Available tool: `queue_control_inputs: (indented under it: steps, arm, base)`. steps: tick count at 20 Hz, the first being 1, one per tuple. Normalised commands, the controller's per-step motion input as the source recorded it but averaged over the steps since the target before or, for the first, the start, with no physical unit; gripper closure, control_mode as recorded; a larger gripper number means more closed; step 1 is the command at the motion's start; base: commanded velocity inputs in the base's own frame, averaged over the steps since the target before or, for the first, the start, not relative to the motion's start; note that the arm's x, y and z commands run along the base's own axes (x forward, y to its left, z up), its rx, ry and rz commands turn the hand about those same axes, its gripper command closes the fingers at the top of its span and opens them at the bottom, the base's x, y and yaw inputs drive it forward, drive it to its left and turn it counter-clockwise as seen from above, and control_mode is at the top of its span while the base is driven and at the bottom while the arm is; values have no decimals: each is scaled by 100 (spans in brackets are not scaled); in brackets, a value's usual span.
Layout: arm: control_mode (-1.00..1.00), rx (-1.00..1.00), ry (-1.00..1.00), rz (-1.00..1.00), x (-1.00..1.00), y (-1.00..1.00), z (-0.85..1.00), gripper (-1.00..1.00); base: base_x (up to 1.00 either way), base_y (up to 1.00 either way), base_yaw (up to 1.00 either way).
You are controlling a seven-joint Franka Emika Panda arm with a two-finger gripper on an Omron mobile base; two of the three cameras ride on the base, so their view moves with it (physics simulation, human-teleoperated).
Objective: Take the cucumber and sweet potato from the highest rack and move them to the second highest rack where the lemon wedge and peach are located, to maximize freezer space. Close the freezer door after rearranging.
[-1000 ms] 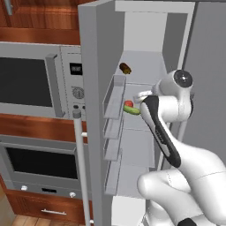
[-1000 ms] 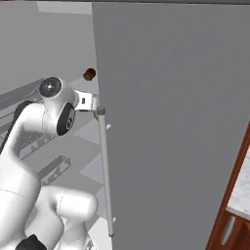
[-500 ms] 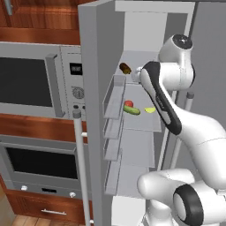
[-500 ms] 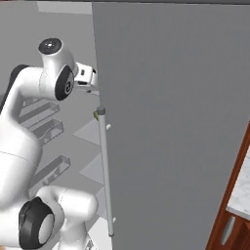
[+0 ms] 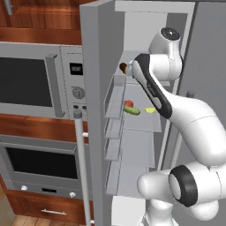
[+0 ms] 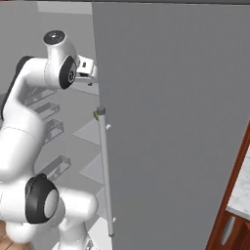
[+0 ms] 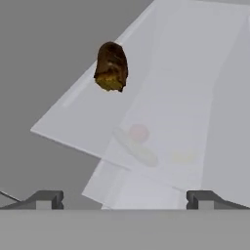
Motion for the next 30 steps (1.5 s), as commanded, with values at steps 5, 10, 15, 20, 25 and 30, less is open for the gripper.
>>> queue_control_inputs:
  steps: [5, 10, 15, 20, 25, 30]
  arm:
    - [-100, 0, 0, 0, 61, 7, -16, -100]
    - [-100, 2, 0, 0, 58, 11, -11, -100]
    - [-100, 8, 2, 0, 58, 12, -1, -100]
    - [-100, 1, 4, 0, 62, 12, -6, -100]
    - [-100, 0, 0, 3, 61, 2, -18, -100]
    - [-100, 0, 0, 7, 52, 2, -27, -100]
  base:
    - [0, 0, 0]
    - [0, 0, 0]
    - [0, 0, 0]
    - [0, 0, 0]
    - [0, 0, 0]
    - [0, 0, 0]
